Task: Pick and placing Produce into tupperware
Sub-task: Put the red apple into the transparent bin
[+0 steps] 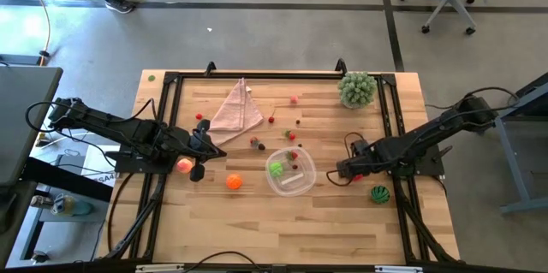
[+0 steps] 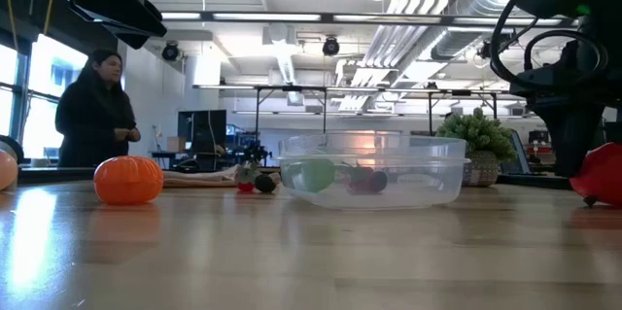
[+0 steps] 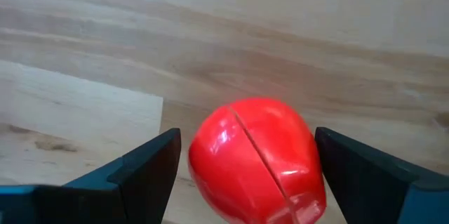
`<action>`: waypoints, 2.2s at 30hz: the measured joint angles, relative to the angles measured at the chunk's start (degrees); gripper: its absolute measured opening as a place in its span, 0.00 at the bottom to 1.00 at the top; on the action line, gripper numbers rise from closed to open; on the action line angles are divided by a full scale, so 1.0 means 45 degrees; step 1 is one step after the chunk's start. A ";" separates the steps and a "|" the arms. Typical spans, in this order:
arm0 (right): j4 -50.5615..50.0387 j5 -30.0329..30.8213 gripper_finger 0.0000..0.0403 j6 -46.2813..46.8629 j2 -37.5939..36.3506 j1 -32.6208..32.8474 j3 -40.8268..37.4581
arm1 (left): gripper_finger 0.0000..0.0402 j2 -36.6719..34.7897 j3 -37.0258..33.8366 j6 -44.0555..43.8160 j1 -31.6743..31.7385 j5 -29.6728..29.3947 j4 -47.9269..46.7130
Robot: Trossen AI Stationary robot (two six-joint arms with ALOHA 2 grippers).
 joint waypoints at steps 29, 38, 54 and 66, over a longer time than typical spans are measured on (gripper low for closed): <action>0.0319 -0.0283 0.79 -0.2037 0.0709 0.0155 0.0010 | 0.00 0.0000 0.0000 0.0000 0.0000 0.0000 0.0000; 0.0307 -0.0349 0.79 -0.2048 0.0709 0.0155 0.0010 | 0.00 -0.0003 0.0000 0.0000 0.0000 0.0003 0.0000; 0.0334 -0.0401 0.67 -0.2059 0.0709 0.0155 0.0024 | 0.00 0.0000 0.0000 0.0000 0.0000 0.0000 0.0000; 0.0536 -0.0221 0.66 -0.2388 0.0709 0.0155 0.0024 | 0.00 -0.0002 0.0000 0.0000 0.0000 0.0002 0.0000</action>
